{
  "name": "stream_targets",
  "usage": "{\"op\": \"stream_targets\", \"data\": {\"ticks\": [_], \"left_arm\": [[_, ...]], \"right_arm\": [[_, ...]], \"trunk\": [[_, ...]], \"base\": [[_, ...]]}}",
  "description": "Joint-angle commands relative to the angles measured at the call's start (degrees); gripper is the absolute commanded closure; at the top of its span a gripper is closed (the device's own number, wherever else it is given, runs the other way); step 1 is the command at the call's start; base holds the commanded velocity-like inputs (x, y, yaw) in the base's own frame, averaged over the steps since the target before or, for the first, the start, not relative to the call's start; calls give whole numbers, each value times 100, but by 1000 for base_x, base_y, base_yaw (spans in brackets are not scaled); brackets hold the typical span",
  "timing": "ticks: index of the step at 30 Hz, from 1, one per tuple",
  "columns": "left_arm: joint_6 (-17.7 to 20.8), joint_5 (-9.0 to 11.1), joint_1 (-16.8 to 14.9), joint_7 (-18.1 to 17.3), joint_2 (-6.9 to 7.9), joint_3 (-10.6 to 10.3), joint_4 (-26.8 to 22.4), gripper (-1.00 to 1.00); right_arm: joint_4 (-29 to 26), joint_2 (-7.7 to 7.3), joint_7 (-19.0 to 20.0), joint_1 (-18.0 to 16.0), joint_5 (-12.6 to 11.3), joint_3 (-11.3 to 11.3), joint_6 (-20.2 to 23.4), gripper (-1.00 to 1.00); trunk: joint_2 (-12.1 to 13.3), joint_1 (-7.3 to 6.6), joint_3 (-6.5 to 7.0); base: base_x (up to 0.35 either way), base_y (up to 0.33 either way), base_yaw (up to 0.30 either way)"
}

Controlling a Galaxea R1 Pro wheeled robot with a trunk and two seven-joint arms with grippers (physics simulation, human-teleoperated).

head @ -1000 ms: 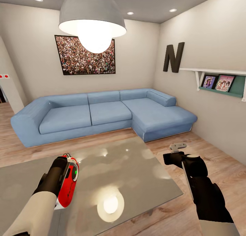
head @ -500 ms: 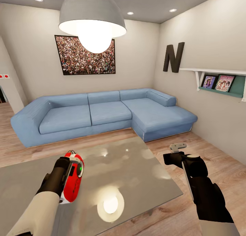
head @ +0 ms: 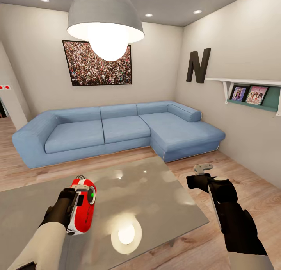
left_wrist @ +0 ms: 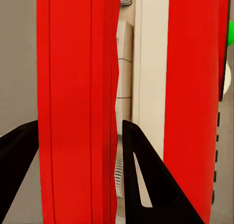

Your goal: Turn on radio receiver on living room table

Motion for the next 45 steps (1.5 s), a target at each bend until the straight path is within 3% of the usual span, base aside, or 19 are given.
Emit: {"op": "stream_targets", "data": {"ticks": [1,9,24,29,30,45], "left_arm": [[-3,-26,-2,-1,2,1,4,100],[-257,-29,-2,4,22,26,79,100],[-260,-33,7,28,57,45,102,100],[146,-76,7,54,52,37,85,100],[439,-91,7,55,51,18,77,100],[652,-113,7,58,60,6,74,100]], "right_arm": [[0,0,-2,0,0,0,0,100],[25,0,-2,5,0,0,-1,100],[260,0,0,6,0,0,-243,100],[263,0,0,3,8,-7,-248,100],[264,1,0,3,8,-7,-250,100],[264,8,0,5,0,-3,-256,100]], "trunk": [[0,0,0],[0,0,0],[0,0,0],[0,0,0],[0,0,0],[0,0,0]], "base": [[0,0,0],[0,0,0],[0,0,0],[0,0,0],[0,0,0],[0,0,0]]}}
